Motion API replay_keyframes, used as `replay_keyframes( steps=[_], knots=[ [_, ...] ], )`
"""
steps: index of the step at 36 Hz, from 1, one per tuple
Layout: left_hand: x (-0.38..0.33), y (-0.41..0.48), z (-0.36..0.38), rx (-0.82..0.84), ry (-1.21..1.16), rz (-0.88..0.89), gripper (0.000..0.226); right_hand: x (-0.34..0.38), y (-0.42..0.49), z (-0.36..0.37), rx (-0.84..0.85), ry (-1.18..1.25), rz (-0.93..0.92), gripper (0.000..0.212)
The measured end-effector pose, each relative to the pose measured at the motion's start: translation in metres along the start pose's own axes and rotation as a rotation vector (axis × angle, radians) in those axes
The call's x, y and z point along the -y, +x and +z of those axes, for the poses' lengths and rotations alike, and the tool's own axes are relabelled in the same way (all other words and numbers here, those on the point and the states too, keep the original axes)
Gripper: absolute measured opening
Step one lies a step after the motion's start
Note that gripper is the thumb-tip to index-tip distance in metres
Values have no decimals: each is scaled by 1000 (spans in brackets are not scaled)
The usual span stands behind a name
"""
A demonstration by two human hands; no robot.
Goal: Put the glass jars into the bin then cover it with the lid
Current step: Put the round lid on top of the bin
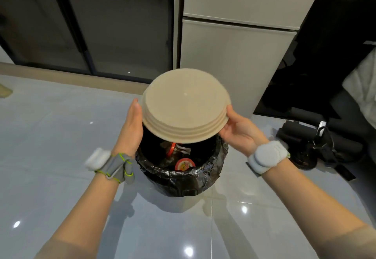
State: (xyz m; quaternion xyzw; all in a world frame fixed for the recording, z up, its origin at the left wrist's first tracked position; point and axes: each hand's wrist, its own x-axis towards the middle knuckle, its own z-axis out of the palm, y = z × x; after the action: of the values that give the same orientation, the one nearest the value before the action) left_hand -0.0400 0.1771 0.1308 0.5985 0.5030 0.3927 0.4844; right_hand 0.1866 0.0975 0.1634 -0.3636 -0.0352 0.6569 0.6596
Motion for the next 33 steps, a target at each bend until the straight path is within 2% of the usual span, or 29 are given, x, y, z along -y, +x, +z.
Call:
replay_keyframes(
  steps=[4,7,9,12,15,18,19,21,25,29,33],
  knots=[
    [1,2,-3,-69,-106,-71,61,-17,3,-6,-39,-42,92,25],
    [5,1,-6,-69,-67,-113,72,-22,4,-12,-69,-74,107,22],
    [9,0,-7,-48,-52,-128,77,-24,4,-16,-87,-195,79,23],
    [8,-5,-2,-33,-64,-91,59,-27,1,-16,-155,-654,-81,29],
    [8,-4,1,-7,-33,-60,60,-27,2,-16,-236,-1065,-289,41],
    [12,-1,-2,15,34,-99,90,-26,7,-20,-245,-1424,-470,44],
    [16,2,-3,17,60,-103,101,-26,6,-21,-240,-1533,-496,44],
    [21,1,-3,17,89,-109,107,-25,6,-23,-273,-1694,-488,45],
    [26,-5,0,42,124,-117,101,-27,4,-27,-289,-1865,-421,42],
    [32,-10,5,48,215,-126,66,-29,8,-32,-291,-1908,-381,40],
    [37,-9,8,41,236,-134,63,-28,12,-32,-290,-1945,-365,42]
  ],
)
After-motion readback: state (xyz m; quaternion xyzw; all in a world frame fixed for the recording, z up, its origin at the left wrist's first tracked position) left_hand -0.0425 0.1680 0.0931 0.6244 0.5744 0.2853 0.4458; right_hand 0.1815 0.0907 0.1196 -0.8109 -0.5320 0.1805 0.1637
